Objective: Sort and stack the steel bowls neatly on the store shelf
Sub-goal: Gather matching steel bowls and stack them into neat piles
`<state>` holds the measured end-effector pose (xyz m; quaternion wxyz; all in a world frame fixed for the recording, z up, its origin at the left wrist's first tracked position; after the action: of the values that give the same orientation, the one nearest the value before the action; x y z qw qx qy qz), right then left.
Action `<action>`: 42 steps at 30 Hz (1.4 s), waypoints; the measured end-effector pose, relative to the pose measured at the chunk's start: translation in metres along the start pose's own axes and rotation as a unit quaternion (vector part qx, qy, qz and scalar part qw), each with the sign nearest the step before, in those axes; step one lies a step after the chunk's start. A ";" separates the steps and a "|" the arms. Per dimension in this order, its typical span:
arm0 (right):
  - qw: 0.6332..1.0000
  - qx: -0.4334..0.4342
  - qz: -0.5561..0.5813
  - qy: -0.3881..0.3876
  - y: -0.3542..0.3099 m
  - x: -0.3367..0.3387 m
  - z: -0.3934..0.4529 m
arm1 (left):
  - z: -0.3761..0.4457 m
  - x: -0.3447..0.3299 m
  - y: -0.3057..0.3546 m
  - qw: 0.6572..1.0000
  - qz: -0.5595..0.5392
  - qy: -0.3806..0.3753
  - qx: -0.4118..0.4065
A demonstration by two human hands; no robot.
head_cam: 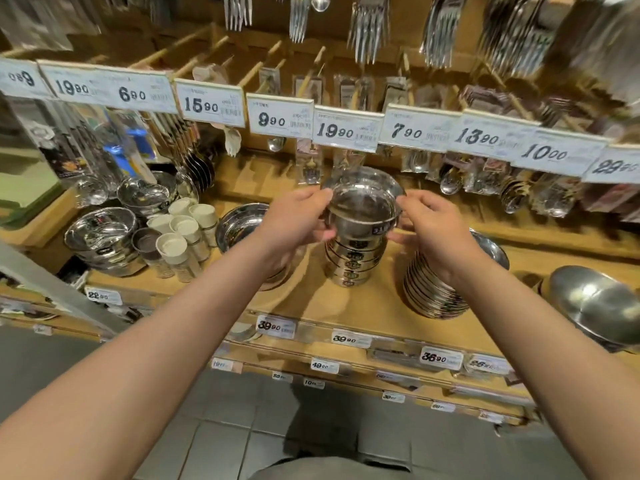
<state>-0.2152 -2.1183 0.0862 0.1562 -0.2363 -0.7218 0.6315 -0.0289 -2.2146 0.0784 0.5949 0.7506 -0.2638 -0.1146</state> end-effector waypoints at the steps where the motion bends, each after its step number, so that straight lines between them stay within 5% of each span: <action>1: 1.000 0.000 -0.003 0.009 -0.001 0.002 0.008 | 0.010 -0.003 0.004 1.000 0.013 0.002 0.000; 12: 0.996 -0.013 -0.082 0.025 0.015 0.012 0.052 | 0.068 -0.006 -0.009 0.989 0.135 0.051 0.024; 35: 0.992 -0.020 -0.092 0.082 0.033 0.020 0.039 | 0.084 0.009 -0.011 0.974 0.175 0.142 -0.009; 42: 0.994 -0.041 -0.072 0.076 0.034 0.020 0.036 | 0.080 0.001 -0.012 0.981 0.163 0.106 -0.005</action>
<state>-0.2454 -2.1346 0.0459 0.2459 -0.2368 -0.7482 0.5689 -0.0640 -2.2799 0.0458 0.6335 0.7028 -0.3176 0.0626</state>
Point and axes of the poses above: each hand's wrist, its own z-axis towards the middle knuckle, its own x-axis out of the back of the hand, y = z × x, the point moved 10 cm from there along z, towards the middle knuckle, and after that the axes turned 9 degrees about z, right-handed, at the moved point
